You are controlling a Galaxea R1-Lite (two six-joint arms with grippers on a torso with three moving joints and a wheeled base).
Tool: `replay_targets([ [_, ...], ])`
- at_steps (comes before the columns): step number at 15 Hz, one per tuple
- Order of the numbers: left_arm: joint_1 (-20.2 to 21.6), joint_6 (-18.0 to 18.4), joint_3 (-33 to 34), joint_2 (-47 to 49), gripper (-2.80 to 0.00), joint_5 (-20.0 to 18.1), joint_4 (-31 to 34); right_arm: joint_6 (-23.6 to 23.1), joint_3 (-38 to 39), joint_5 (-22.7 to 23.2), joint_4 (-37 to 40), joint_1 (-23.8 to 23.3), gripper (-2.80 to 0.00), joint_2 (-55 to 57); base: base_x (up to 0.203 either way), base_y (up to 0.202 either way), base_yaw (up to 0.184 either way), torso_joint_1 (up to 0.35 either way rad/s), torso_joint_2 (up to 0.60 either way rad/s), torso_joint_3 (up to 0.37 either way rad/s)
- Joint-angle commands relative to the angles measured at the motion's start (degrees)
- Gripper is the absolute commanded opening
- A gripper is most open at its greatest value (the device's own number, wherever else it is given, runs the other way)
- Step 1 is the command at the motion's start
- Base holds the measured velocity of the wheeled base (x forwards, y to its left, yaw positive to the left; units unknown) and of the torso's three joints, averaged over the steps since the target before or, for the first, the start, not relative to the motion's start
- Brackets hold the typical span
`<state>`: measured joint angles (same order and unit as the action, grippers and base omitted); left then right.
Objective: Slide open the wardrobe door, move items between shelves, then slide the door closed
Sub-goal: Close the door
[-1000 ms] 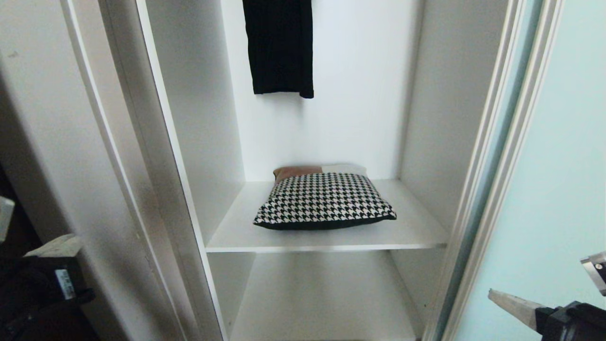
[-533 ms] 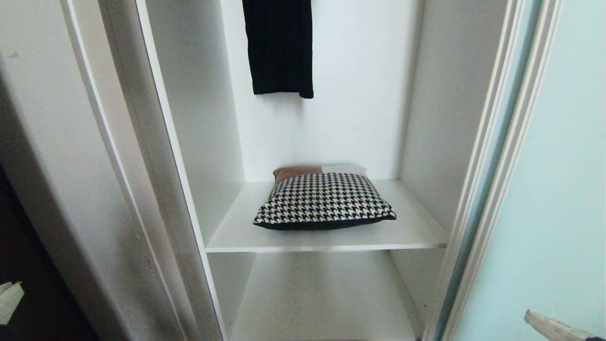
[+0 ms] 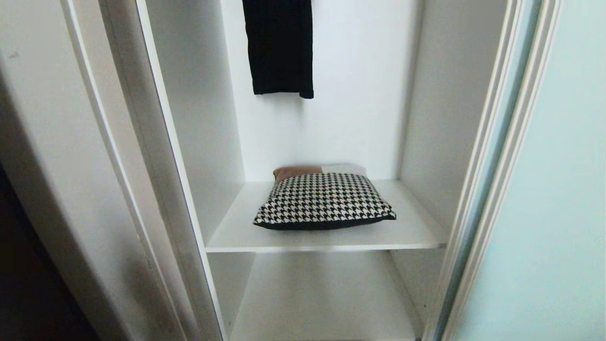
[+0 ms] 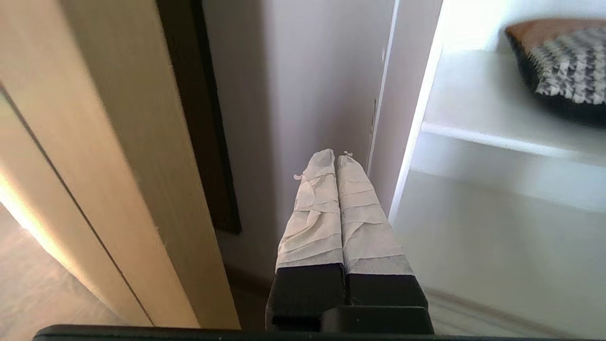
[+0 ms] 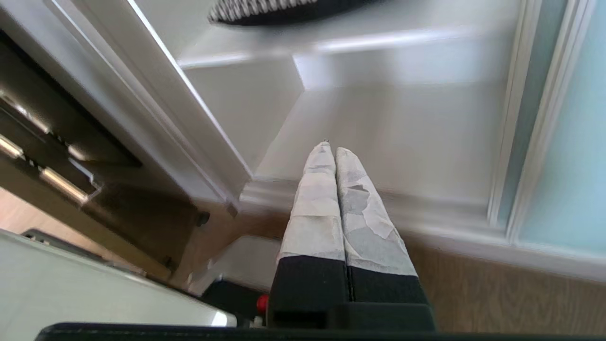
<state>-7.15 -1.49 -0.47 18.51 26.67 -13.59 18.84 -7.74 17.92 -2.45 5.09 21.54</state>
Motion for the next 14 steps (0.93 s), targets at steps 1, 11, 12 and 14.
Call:
replay_targets([
  [1,0.82,-0.52,0.56,-2.25,-2.80,0.50,0.39,0.06,2.25,0.23,0.04,-0.92,-2.80,-5.45,0.000,0.000,0.000,0.000,0.00,0.000],
  [11,7.29,2.05,0.24,-13.43,-2.80,-10.05,5.07,0.06,2.55,0.62,-2.38,-1.67,-2.80,-6.16,0.000,0.000,0.000,0.000,0.00,0.000],
  [12,7.31,1.66,0.11,-14.73,-2.80,-15.99,6.40,0.13,2.47,0.62,-2.38,-1.67,-2.80,-6.16,0.000,0.000,0.000,0.000,0.00,0.000],
  [14,7.32,2.01,0.42,-18.24,-2.80,-25.37,9.31,0.15,2.38,0.54,-2.47,-1.67,-2.80,-6.16,0.000,0.000,0.000,0.000,0.00,0.000],
])
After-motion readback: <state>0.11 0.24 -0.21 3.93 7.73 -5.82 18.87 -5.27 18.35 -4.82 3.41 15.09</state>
